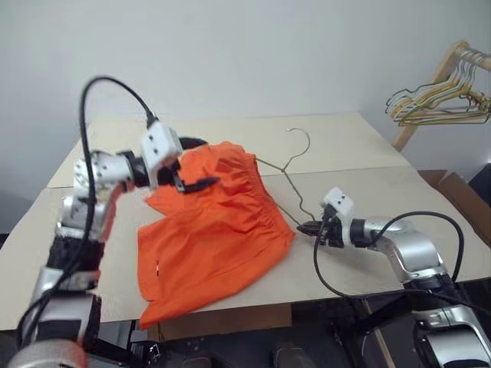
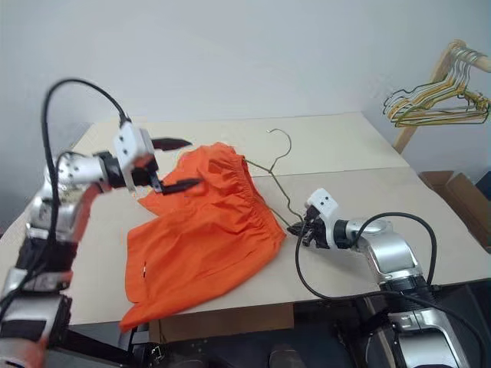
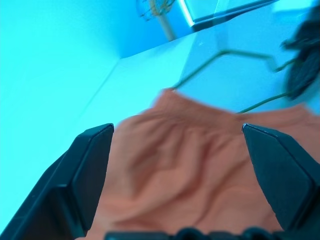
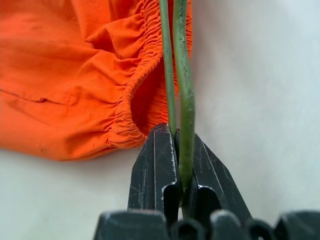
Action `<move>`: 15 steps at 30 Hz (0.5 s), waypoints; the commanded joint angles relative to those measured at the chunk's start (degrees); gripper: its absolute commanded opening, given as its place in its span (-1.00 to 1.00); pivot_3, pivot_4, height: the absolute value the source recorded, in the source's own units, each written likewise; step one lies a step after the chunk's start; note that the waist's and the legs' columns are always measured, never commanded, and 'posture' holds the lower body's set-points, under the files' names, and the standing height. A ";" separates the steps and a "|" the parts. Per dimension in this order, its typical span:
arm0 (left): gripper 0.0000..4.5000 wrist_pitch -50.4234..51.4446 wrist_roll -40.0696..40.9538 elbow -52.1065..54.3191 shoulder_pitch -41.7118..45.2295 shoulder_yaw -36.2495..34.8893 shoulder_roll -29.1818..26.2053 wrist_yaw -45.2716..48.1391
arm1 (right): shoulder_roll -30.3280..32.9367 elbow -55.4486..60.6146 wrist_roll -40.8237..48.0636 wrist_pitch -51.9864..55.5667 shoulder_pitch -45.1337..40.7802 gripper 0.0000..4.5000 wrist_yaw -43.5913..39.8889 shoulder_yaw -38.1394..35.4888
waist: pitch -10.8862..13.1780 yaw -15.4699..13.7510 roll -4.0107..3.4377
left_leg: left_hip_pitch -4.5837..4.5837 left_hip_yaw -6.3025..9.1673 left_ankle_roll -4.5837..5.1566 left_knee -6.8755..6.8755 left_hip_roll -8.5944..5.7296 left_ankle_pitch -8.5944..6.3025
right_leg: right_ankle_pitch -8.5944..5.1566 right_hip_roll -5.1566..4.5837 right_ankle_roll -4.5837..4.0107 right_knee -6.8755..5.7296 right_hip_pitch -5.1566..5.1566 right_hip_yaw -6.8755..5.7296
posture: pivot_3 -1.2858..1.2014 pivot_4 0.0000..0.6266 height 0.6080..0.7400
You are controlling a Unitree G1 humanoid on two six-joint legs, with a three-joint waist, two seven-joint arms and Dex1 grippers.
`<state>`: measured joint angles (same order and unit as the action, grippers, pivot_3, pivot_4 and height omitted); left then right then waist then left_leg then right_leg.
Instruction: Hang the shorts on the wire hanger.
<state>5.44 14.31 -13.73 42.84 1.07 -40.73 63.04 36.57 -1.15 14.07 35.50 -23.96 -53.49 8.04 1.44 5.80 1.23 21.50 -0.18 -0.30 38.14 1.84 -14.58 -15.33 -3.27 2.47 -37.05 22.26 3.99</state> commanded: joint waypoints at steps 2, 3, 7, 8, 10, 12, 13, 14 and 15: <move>0.99 -9.00 -0.89 -13.46 7.58 0.15 -1.47 9.33 | 0.36 6.56 -2.22 -4.12 -1.15 -1.00 0.72 1.02 | 0.00 0.19 0.00 | 0.01 -0.01 0.00 0.00 -0.02 0.00 | 0.00 -0.02 0.00 0.02 0.00 0.00 | -0.05 -1.00 1.00; 0.99 -9.94 -0.33 -15.88 9.11 0.30 -1.46 12.34 | 0.10 7.38 -2.44 -4.24 -1.35 -1.00 0.92 1.28 | 0.00 0.25 0.00 | 0.02 -0.01 0.00 0.00 -0.02 0.00 | 0.00 -0.02 0.00 0.03 0.00 0.00 | -0.05 -1.00 1.00; 0.99 -13.41 -0.55 -22.76 13.96 2.02 -1.57 23.40 | 0.90 9.82 -5.70 -5.78 -1.87 -1.00 1.05 4.52 | 0.01 0.56 0.00 | 0.18 0.01 0.00 0.02 -0.01 0.00 | -0.01 -0.02 0.01 0.04 0.09 -0.05 | -0.06 -1.00 1.00; 0.99 -13.92 -0.90 -24.14 15.30 2.47 -1.17 24.97 | 0.96 10.16 -6.75 -6.29 -2.06 -1.00 1.29 5.41 | 0.01 0.65 0.01 | 0.24 0.02 0.00 0.06 -0.01 0.00 | -0.01 -0.02 0.01 0.03 0.10 -0.07 | -0.06 -1.00 1.00; 0.99 -14.12 -1.66 -26.52 17.66 3.39 -0.35 27.17 | 0.78 10.54 -7.54 -5.89 -2.63 -1.00 1.29 6.34 | 0.01 0.77 0.01 | 0.33 0.03 0.00 0.15 -0.01 0.00 | -0.01 -0.02 0.02 0.02 0.14 -0.08 | -0.06 -1.00 1.00; 0.99 -16.39 -2.53 -27.93 18.88 7.14 -0.97 28.96 | 0.62 10.68 -8.24 -5.77 -3.30 -1.00 1.36 6.92 | 0.01 0.88 0.01 | 0.38 0.06 0.01 0.21 -0.01 0.00 | -0.01 -0.02 0.03 0.01 0.14 -0.11 | -0.06 -1.00 1.00; 0.99 -18.08 -3.20 -28.69 19.28 8.81 -1.12 29.31 | 0.93 10.78 -8.70 -5.48 -3.69 -1.00 0.95 7.48 | 0.01 1.00 0.01 | 0.38 0.07 0.01 0.22 -0.01 -0.01 | -0.01 -0.02 0.03 0.01 0.14 -0.11 | -0.06 -1.00 1.00; 0.99 -18.55 -4.00 -29.67 19.91 9.80 -0.84 29.46 | 1.14 10.92 -9.03 -5.51 -3.91 -1.00 0.61 7.83 | 0.01 1.11 0.01 | 0.37 0.07 0.01 0.22 -0.01 -0.01 | -0.02 -0.03 0.03 0.00 0.14 -0.10 | -0.06 -1.00 1.00; 0.99 -19.19 -4.61 -30.59 20.49 10.84 -0.55 29.46 | 1.04 11.19 -8.41 -4.23 -4.23 -1.00 0.16 7.67 | 0.01 1.18 0.01 | 0.36 0.07 0.02 0.22 -0.01 -0.01 | -0.02 -0.02 0.03 -0.01 0.14 -0.10 | -0.06 -1.00 1.00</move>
<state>-12.13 10.49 -43.28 61.32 10.82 -41.02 92.10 37.16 7.47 5.47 31.11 -26.33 -52.67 16.47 1.44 6.98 1.23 21.87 -0.09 -0.29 38.36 1.84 -14.59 -15.34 -3.29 2.50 -37.06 22.40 3.89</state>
